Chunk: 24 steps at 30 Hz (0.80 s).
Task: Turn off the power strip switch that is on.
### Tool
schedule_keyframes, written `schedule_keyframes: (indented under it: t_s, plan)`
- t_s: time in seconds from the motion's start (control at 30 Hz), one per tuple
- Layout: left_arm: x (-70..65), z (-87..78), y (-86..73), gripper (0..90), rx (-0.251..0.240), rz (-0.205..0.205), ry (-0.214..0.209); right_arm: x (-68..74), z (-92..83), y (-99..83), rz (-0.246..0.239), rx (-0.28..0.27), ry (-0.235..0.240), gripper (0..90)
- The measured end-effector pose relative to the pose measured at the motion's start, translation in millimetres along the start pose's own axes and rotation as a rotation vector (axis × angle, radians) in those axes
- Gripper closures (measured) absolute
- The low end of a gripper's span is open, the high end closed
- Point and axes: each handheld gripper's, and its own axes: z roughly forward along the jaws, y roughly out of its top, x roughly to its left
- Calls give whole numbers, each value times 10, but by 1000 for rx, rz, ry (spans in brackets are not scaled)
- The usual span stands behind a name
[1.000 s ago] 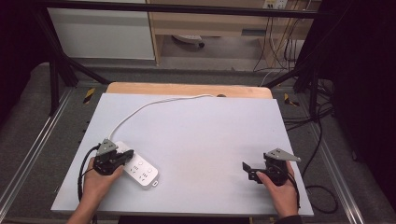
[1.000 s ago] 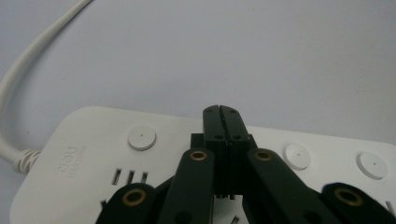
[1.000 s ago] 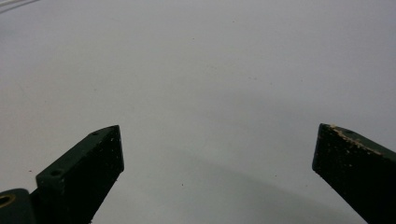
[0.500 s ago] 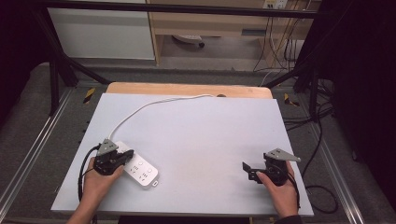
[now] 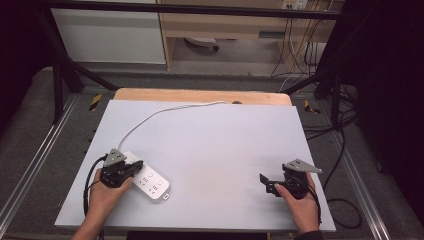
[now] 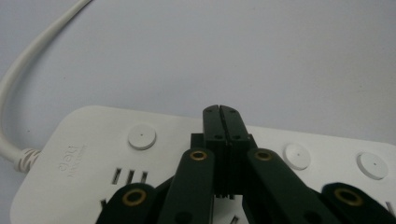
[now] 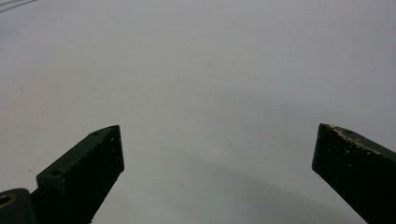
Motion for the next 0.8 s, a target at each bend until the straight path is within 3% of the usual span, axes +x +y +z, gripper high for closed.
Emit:
schedule_keyframes:
  t_s: [0.8]
  plan:
    - [-9, 1, 6, 900, 7, -1, 8, -4, -2, -2, 3, -1, -2, 32]
